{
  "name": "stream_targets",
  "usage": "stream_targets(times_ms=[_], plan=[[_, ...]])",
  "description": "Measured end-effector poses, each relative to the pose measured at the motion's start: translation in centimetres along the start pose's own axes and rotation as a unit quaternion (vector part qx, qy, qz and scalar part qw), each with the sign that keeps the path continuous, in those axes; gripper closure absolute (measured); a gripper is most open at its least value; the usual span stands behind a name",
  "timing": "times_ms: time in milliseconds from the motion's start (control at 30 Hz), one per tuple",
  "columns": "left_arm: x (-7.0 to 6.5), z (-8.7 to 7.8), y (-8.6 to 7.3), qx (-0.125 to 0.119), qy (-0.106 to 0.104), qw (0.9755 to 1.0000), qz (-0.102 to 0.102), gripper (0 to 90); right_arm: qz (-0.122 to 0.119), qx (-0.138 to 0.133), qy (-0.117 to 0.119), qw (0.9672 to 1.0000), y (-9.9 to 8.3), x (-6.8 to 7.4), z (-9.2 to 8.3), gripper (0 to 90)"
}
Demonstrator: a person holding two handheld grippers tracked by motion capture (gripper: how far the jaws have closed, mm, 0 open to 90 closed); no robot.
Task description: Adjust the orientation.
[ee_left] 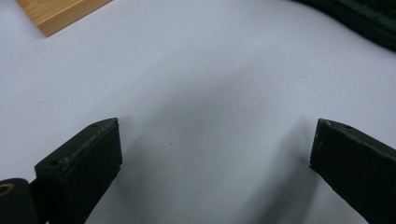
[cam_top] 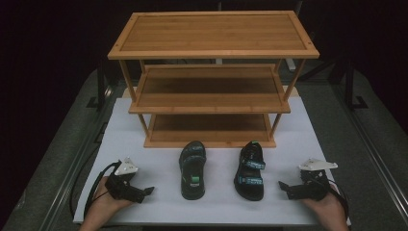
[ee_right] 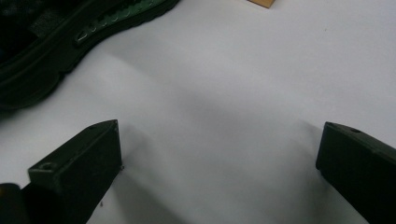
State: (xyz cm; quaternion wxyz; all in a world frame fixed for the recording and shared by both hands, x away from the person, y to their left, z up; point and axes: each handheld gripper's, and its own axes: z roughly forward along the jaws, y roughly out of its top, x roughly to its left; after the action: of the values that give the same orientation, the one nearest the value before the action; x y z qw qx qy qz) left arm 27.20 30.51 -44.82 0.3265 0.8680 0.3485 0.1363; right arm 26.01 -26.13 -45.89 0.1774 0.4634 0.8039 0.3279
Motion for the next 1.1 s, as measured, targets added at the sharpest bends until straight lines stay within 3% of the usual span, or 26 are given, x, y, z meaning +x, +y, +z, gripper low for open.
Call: stream_targets(times_ms=[133, 233, 300, 333, 400, 467, 633, 767, 967, 1100], plan=[[0.0, -0.1, -0.4, -0.016, 0.003, 0.9999, 0.001, 1.3, -0.001, 0.001, 0.001, 1.0, 0.0, 0.0, -0.1, 1.9], [-0.1, -0.1, -0.7, -0.024, 0.004, 0.9997, 0.002, 1.2, -0.002, -0.006, 0.005, 1.0, 0.0, -0.2, -0.6, 15.6], [-0.1, 0.0, -0.7, -0.024, 0.003, 0.9997, 0.001, 1.2, 0.01, -0.014, 0.026, 0.9995, 0.0, -0.4, -1.1, 21.1], [0.0, 0.0, -0.7, -0.025, 0.002, 0.9997, -0.001, 1.2, 0.017, -0.023, 0.048, 0.9984, 0.0, -0.7, -1.6, 34.9], [0.0, 0.0, -0.7, -0.025, 0.001, 0.9997, -0.002, 1.2, 0.016, -0.03, 0.061, 0.9975, 0.0, -0.7, -1.8, 38.8], [0.0, 0.0, -0.7, -0.024, 0.0, 0.9997, -0.002, 1.2, 0.002, -0.038, 0.085, 0.9956, 0.1, -0.5, -2.3, 56.2], [0.0, 0.0, -0.7, -0.024, 0.0, 0.9997, -0.002, 1.2, -0.028, -0.051, 0.12, 0.991, 0.5, 0.4, -3.0, 88.4], [0.0, 0.0, -0.7, -0.024, -0.001, 0.9997, -0.002, 1.2, -0.042, -0.046, 0.168, 0.9838, 0.7, 1.1, -2.9, 89.7], [0.0, 0.0, -0.7, -0.024, -0.001, 0.9997, -0.003, 1.2, -0.071, -0.032, 0.222, 0.972, 1.1, 3.1, -1.9, 89.6], [0.0, 0.0, -0.7, -0.024, -0.001, 0.9997, -0.002, 1.2, -0.083, -0.028, 0.23, 0.9692, 1.5, 4.0, -1.2, 89.6]])
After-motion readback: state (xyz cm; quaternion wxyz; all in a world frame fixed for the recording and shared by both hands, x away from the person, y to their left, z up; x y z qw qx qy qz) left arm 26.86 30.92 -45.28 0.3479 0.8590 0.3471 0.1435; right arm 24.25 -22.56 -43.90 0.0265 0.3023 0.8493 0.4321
